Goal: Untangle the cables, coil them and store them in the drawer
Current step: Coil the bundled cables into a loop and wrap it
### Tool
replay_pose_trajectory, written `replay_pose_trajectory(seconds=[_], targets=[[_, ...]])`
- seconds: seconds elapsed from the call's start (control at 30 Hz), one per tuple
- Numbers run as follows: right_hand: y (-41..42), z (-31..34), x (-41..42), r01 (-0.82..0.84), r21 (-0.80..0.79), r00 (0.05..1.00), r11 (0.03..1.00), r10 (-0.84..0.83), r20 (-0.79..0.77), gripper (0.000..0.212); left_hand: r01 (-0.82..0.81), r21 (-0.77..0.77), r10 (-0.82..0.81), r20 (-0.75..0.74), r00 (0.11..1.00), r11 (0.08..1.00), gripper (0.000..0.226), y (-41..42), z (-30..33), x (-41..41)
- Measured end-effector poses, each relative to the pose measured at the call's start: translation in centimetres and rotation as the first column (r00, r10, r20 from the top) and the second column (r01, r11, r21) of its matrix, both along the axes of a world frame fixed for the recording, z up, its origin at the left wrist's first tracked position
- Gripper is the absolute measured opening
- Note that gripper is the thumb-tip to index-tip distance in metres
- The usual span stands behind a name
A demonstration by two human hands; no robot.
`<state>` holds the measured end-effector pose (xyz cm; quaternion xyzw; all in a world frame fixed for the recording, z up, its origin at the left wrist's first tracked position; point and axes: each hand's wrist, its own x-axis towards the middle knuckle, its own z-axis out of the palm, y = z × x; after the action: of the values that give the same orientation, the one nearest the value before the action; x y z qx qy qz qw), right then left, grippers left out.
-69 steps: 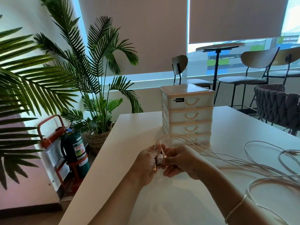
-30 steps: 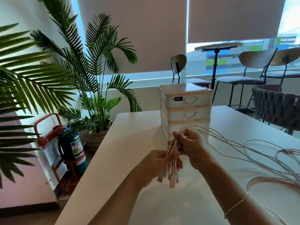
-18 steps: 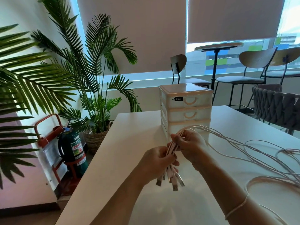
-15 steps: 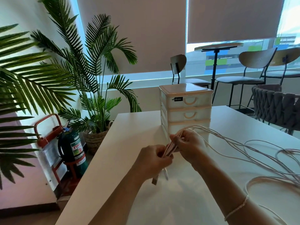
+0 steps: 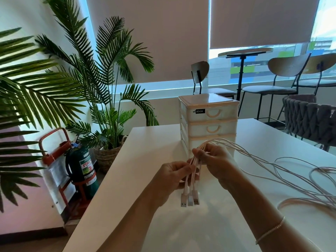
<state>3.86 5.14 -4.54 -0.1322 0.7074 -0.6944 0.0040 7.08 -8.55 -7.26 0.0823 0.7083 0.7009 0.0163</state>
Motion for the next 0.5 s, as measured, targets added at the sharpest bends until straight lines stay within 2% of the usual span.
replay_pose_trajectory(seconds=[0.33,0.5], targets=[[0.2,-0.3,-0.3,-0.034,-0.014,0.999,0.999,0.034,-0.005,0.017,0.215,-0.038,-0.213,0.037,0.976,0.976,0.018,-1.4,0.3,0.4],[0.2,-0.6,-0.4,-0.072,-0.08,0.997,0.994,0.074,0.02,0.022,0.19,-0.087,-0.19,0.006,0.982,0.978,0.02,-1.2,0.1,0.4]])
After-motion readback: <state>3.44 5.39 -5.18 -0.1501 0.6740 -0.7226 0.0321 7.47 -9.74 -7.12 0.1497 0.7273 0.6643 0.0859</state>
